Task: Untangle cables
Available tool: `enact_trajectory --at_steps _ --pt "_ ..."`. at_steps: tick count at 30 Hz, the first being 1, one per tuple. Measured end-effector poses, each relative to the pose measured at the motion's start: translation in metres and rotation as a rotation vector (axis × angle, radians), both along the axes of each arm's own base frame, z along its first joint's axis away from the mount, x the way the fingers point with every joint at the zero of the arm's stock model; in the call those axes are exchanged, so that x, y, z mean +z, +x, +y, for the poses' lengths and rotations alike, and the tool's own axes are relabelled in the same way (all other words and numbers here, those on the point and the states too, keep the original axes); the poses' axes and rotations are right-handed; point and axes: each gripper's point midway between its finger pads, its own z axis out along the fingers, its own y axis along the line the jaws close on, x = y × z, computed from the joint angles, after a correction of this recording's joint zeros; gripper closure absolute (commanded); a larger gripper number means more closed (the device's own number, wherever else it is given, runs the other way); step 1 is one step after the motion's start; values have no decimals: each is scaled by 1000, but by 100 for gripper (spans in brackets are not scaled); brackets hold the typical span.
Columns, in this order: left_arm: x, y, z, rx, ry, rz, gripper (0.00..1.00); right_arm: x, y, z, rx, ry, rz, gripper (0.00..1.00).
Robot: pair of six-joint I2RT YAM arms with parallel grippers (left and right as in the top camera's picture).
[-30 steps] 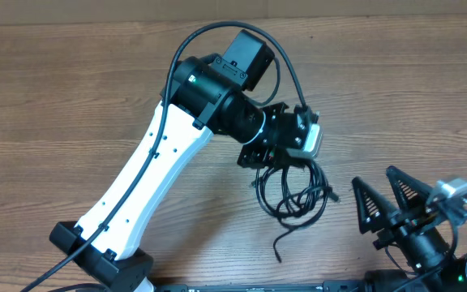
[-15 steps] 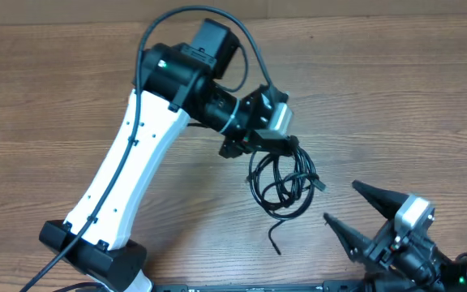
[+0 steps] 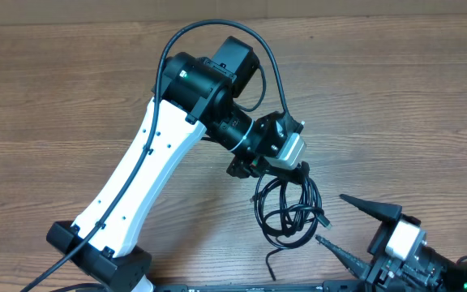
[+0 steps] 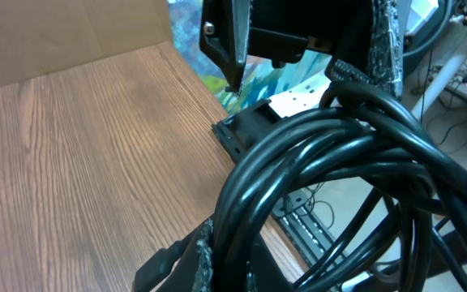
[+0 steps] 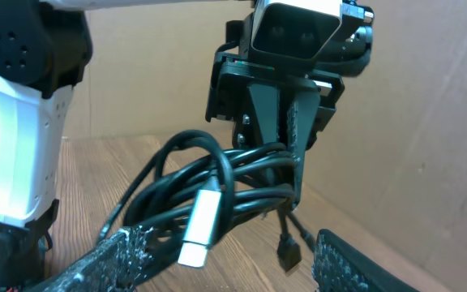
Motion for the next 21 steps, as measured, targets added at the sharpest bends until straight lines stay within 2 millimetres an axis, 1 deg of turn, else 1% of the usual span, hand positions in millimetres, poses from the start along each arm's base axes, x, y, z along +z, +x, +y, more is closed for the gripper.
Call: enact_trajectory --at_steps 7,10,15,16,18,21 --pt "-1 0 0 -16 -14 -31 96 0 -12 7 77 -24 -40 34" --pt "0 0 0 -21 -20 -39 96 0 -16 9 106 -29 -49 36" --pt "1 -2 -1 -37 -35 -52 96 0 -22 12 145 -37 -66 44" --pt "1 -3 -2 -43 -38 -57 96 0 -23 12 148 -38 -70 49" --pt "1 -7 -4 -62 -44 -65 96 0 -24 12 155 -40 -73 54" --pt "1 -16 -9 -93 -48 -71 96 0 -24 13 159 -40 -73 55"
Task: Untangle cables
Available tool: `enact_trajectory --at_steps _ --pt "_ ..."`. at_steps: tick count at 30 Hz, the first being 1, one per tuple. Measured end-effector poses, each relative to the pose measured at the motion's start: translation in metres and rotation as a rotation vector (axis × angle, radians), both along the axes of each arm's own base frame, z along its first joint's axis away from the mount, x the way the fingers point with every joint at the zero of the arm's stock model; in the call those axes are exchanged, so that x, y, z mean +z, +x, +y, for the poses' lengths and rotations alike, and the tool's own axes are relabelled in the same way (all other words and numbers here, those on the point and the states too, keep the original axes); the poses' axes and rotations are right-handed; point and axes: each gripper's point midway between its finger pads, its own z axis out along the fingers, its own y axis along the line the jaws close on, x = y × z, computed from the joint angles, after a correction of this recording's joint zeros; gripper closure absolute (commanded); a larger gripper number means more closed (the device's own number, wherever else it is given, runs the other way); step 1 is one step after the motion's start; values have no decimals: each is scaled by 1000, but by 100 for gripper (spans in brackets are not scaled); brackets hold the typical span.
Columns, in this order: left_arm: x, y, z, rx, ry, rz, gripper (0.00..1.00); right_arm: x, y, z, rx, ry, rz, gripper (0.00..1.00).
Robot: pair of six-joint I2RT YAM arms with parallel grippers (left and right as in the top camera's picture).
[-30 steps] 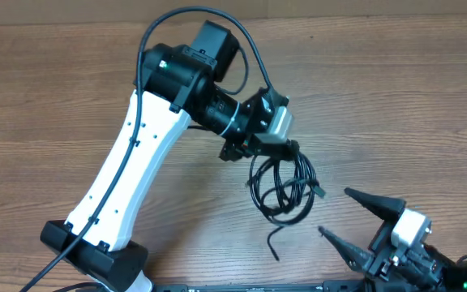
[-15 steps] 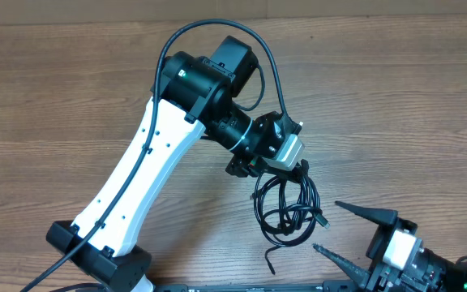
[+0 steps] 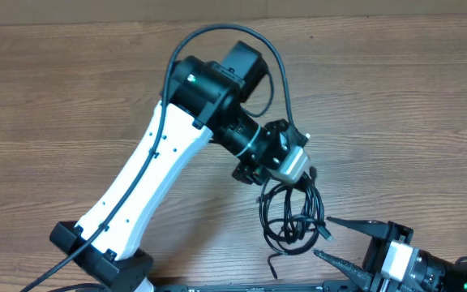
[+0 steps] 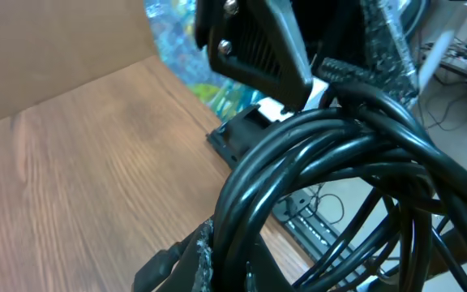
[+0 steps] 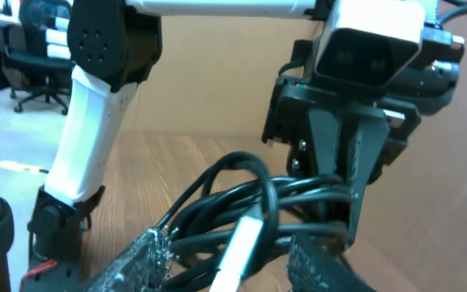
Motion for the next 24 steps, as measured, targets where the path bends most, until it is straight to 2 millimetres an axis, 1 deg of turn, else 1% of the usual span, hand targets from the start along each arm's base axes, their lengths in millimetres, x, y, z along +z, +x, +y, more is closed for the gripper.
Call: enact_trajectory --at_steps 3,4,5,7,8,10,19,24 --pt "0 -4 -2 -18 -4 -6 96 0 0 0 0 0 0 55" --pt "0 -5 -2 -20 -5 -9 96 0 0 0 0 0 -1 60" --pt "0 -5 -2 -21 -7 -11 96 0 0 0 0 0 0 69" --pt "0 -5 -2 -22 -8 -14 96 0 0 0 0 2 5 82" --pt "0 -5 -2 -22 -9 -14 96 0 0 0 0 0 1 89" --pt "0 -5 -2 -23 -10 -15 96 0 0 0 -2 1 2 96" --pt "2 -3 -7 -30 -36 -41 96 0 -2 1 8 0 -1 96" --pt "6 4 -14 -29 -83 -74 96 0 -6 2 34 -1 3 96"
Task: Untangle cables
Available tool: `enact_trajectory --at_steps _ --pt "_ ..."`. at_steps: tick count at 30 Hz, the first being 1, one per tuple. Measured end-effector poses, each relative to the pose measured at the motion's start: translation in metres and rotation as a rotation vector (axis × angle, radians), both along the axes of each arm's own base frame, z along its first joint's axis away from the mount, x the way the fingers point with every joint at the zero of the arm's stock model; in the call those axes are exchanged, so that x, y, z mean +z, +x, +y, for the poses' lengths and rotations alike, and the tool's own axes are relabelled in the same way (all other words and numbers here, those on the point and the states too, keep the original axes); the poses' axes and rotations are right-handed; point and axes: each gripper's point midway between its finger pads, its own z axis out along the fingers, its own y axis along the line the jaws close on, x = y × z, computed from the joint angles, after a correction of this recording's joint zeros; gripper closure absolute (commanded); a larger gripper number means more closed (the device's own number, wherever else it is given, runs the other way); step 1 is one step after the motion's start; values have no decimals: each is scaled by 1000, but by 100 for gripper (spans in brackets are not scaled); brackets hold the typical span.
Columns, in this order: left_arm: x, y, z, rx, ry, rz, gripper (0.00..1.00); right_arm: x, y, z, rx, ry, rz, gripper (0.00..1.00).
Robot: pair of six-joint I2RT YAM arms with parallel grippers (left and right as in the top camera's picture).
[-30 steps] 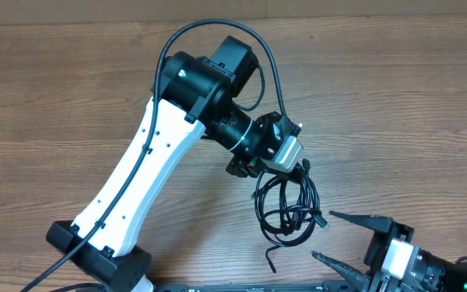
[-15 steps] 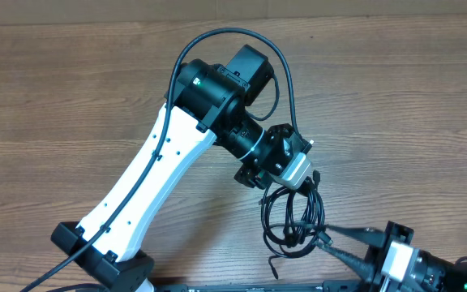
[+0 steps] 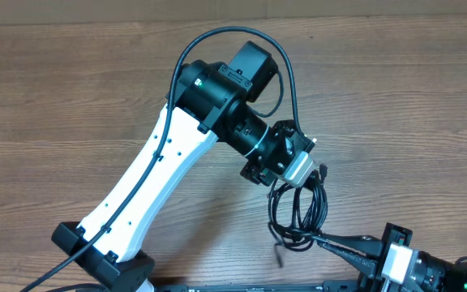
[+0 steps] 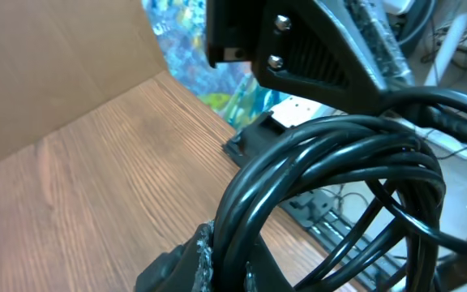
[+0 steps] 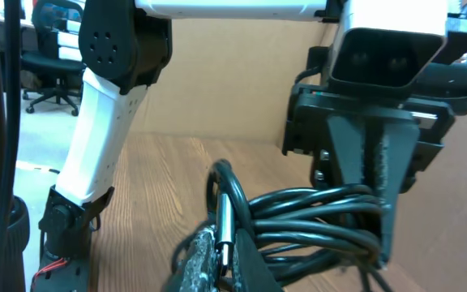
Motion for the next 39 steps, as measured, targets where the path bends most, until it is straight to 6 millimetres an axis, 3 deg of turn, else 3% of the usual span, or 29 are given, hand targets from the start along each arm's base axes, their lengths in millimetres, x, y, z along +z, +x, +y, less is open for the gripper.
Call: enact_trajectory --at_steps 7,13,19,26,39 --pt "4 14 -15 56 -12 71 96 -1 0 0 0 0 10 96" --pt "-2 2 -31 50 45 63 96 -1 -1 0 5 1 14 96" --pt "-16 -10 -50 62 121 -7 96 -1 13 -6 -84 42 107 96" --pt "-27 5 -53 120 165 -23 96 -12 32 -18 -226 100 290 96" --pt "-19 42 -71 333 177 20 96 -33 48 -32 -370 161 505 96"
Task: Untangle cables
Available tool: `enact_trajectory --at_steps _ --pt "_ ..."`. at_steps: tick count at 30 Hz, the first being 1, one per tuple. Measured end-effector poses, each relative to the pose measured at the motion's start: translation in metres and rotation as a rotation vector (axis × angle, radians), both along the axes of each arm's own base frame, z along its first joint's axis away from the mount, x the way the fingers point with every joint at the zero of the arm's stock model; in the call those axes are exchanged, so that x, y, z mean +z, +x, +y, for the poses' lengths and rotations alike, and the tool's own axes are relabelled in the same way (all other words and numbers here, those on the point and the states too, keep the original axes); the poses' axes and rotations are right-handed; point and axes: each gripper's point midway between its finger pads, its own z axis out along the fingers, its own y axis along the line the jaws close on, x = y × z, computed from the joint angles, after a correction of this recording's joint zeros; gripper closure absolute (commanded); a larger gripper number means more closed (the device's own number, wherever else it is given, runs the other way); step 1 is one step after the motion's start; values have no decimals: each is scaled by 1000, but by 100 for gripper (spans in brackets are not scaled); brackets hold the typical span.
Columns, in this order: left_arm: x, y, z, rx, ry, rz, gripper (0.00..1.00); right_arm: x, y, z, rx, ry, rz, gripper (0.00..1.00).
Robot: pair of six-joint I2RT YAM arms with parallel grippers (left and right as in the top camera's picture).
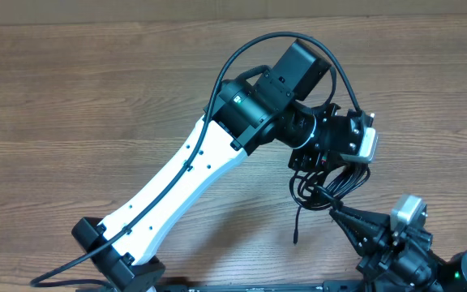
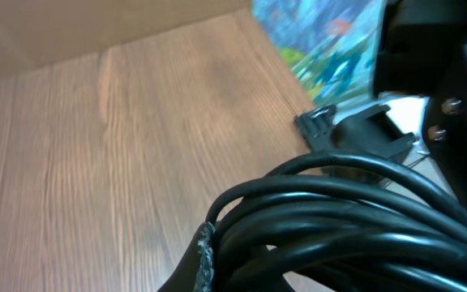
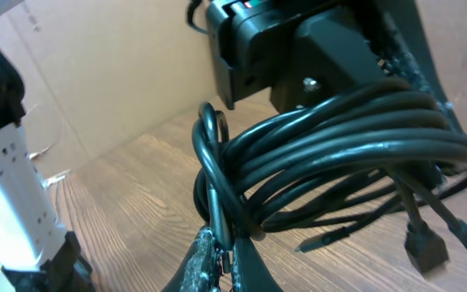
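Observation:
A coil of black cables [image 1: 331, 182] hangs over the wooden table, and my left gripper [image 1: 327, 162] is shut on its upper side. In the left wrist view the coil [image 2: 339, 219] fills the lower right, pressed against one rough-edged finger [image 2: 204, 253]; the other finger is hidden. My right gripper [image 3: 227, 261] is shut on a slim grey plug [image 3: 217, 207] at the coil's [image 3: 339, 150] left side, just below the left gripper [image 3: 314, 49]. In the overhead view the right gripper [image 1: 336, 210] touches the coil's lower edge. A loose cable end [image 1: 296, 235] dangles.
The wooden table [image 1: 96, 97] stretches far to the left and back. A cardboard wall [image 3: 96, 73] stands behind it. Two free plugs [image 3: 424, 247] hang from the coil at the right. The near table edge lies just behind my right arm [image 1: 412, 251].
My left gripper has carried the coil to the right and a little farther back. The right gripper stays shut on the plug and has moved up and right with it.
The right gripper stood open near the coil held by my left gripper, with the light plug between its fingers. It was then closer around the plug, then shut on it. Both grippers now hold the coil farther right.

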Motion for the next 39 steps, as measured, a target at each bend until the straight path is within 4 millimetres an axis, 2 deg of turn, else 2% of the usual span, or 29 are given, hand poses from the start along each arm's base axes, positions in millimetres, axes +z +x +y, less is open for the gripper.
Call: enact_trajectory --at_steps 5,9,27,35,39 --pt "-9 10 0 87 64 -17 96 9 5 -3 -39 73 37 96" --pt "-15 11 -2 122 103 -41 96 16 8 -5 -58 122 49 96" --pt "-21 17 -2 166 143 -89 96 10 26 -23 -213 201 151 97" --pt "-28 27 0 203 174 -120 96 -10 38 -27 -258 180 274 97" --pt "-31 36 -1 241 188 -138 96 -31 47 -33 -313 156 379 96"
